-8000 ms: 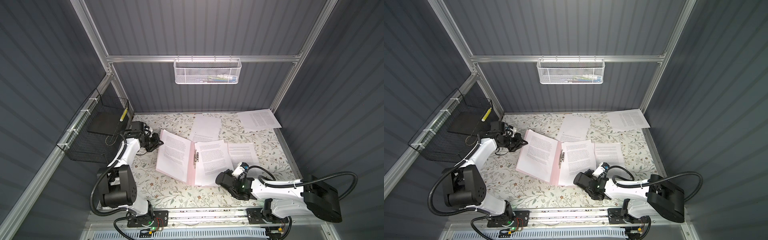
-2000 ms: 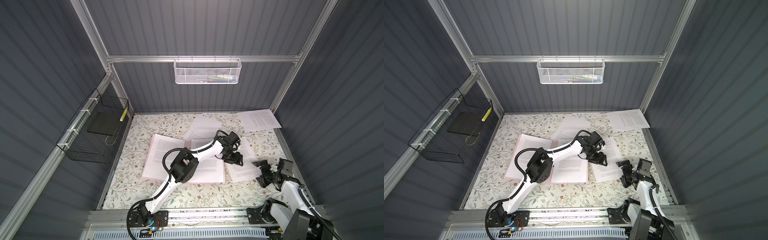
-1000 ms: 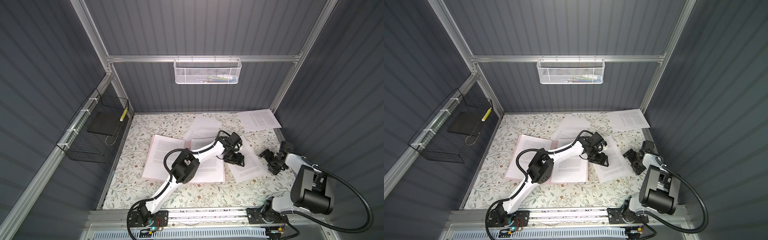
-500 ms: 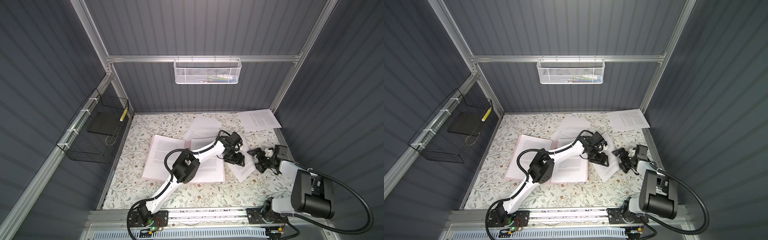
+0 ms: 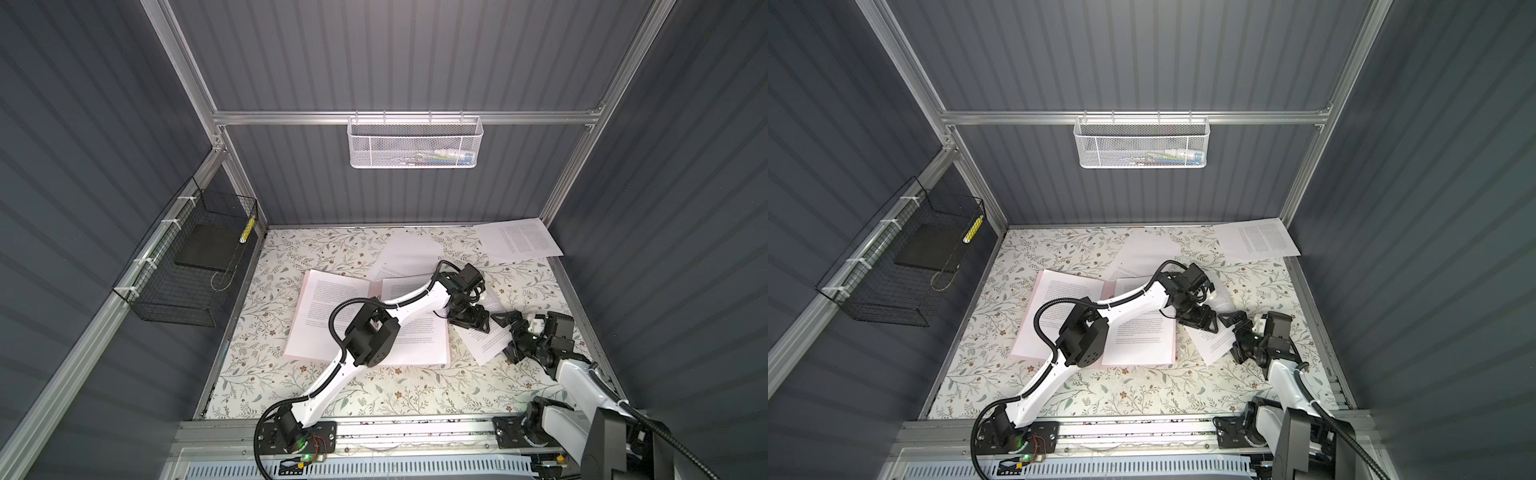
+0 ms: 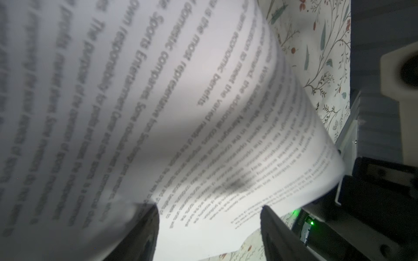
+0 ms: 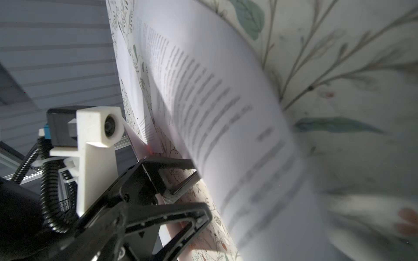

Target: Put the files into the folder

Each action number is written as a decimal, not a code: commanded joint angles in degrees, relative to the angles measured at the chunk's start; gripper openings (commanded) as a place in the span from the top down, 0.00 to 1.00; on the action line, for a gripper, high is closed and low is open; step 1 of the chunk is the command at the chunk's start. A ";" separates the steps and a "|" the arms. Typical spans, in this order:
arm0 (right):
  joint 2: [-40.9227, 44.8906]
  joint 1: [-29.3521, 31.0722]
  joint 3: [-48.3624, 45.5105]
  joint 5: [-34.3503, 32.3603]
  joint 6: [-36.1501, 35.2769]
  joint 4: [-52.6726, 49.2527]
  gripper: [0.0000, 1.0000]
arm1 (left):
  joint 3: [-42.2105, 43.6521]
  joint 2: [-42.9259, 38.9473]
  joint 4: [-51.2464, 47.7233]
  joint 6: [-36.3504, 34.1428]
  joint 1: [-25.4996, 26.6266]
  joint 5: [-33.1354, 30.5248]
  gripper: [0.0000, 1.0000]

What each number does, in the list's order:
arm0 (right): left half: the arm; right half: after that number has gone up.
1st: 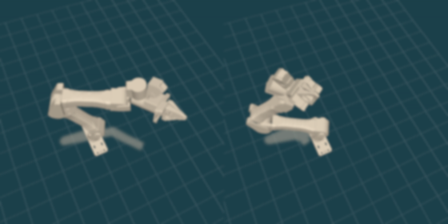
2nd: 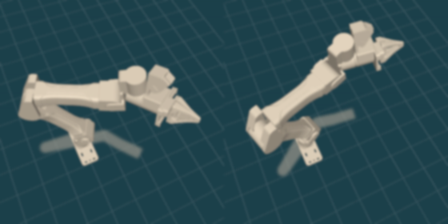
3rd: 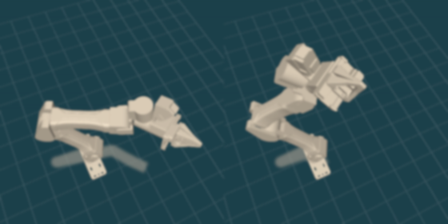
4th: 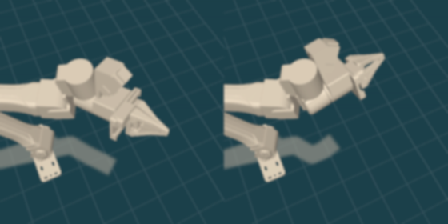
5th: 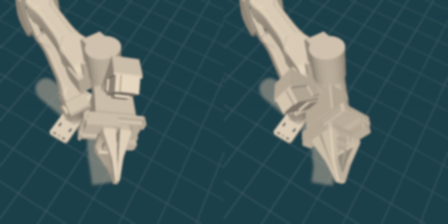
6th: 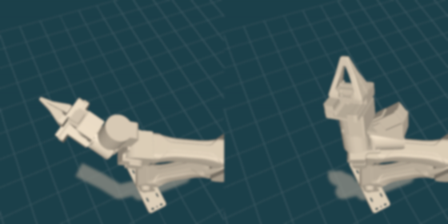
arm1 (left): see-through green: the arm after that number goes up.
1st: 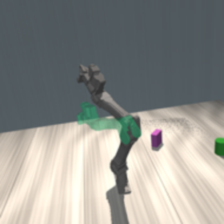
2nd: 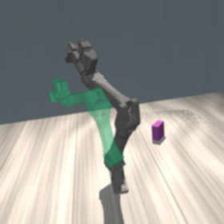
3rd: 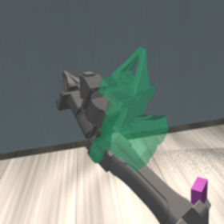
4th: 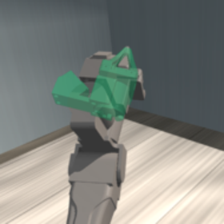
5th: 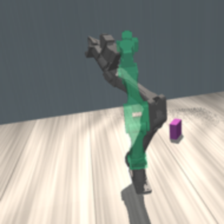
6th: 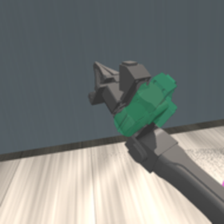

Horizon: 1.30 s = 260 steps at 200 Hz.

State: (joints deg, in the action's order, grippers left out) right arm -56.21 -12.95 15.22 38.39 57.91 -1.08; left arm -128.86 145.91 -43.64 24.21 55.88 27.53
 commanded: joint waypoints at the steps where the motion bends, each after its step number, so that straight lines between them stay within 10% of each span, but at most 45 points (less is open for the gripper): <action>1: 3.97 2.20 -2.43 -0.91 4.73 -1.56 0.01 | 1.17 5.22 -3.28 0.57 0.29 -1.33 0.28; 68: 5.17 3.16 -2.49 -11.31 0.35 -3.22 0.08 | 3.38 3.51 -2.34 0.15 0.29 -0.59 0.28; 260: 16.47 3.19 -4.75 -18.53 -11.76 3.06 1.00 | 0.06 -1.97 0.94 2.93 -1.49 8.11 0.27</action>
State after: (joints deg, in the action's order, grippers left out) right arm -42.46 -9.80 8.01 20.51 49.58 5.32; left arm -126.96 145.40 -40.73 25.61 55.31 32.60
